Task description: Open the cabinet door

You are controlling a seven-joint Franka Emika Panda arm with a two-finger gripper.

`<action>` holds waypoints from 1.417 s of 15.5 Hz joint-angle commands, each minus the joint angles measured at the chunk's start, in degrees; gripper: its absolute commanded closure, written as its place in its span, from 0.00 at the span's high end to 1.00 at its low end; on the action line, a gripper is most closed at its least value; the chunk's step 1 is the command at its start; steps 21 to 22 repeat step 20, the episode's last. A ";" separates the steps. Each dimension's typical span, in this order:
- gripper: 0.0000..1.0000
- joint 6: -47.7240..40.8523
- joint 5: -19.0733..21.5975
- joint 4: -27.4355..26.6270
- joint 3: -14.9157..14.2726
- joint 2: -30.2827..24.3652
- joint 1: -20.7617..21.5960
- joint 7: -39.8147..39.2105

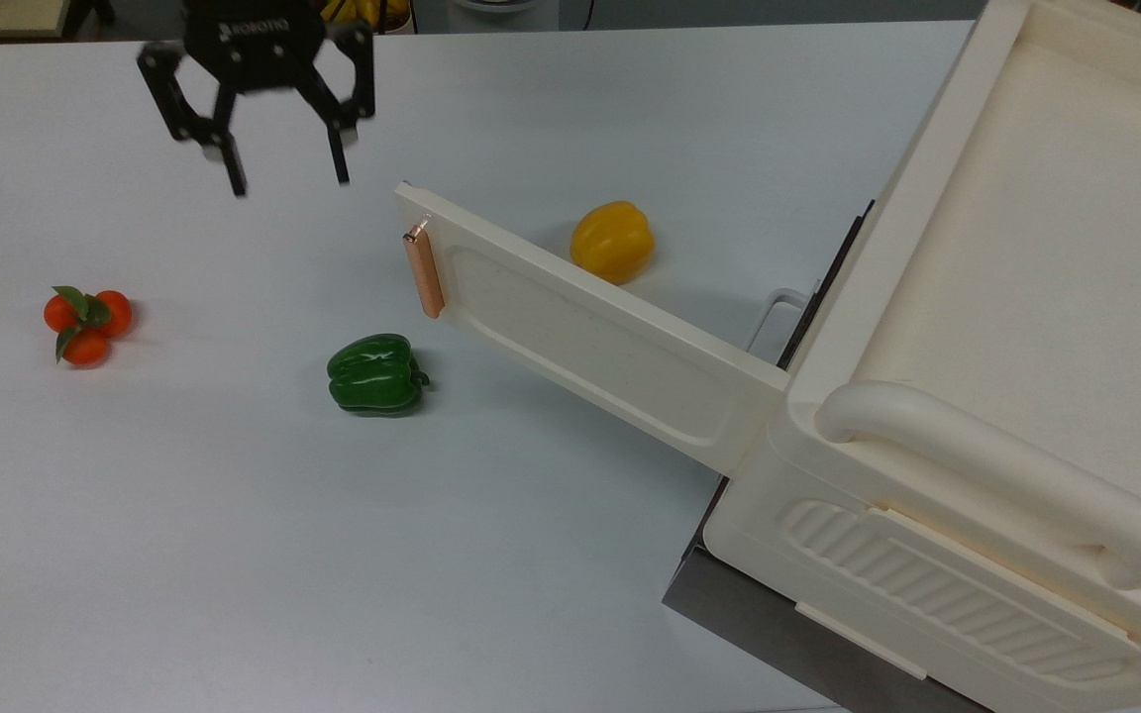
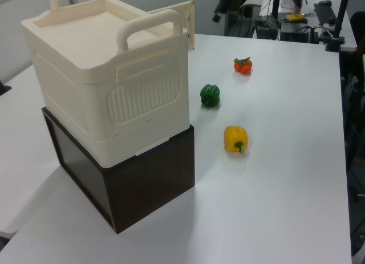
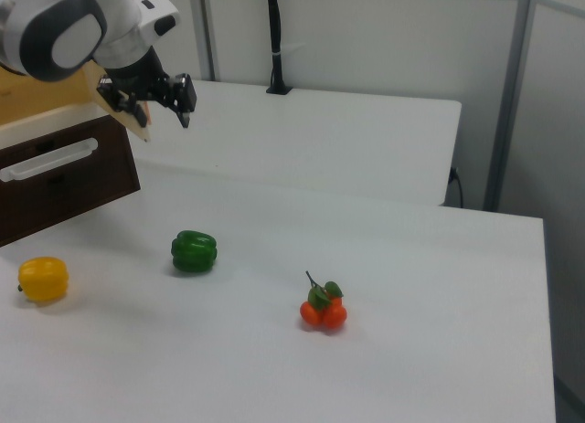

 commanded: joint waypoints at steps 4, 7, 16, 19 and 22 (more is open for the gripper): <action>1.00 -19.41 -0.44 -0.84 -3.49 -7.14 2.05 9.87; 1.00 -28.38 -0.96 -0.67 -3.58 -9.08 2.76 15.35; 1.00 -31.66 -5.19 -1.11 -4.28 -10.49 7.77 26.26; 1.00 -30.34 -5.19 -1.46 -4.29 -10.40 7.86 25.03; 1.00 -29.81 -5.19 -1.72 -4.29 -10.40 7.86 25.03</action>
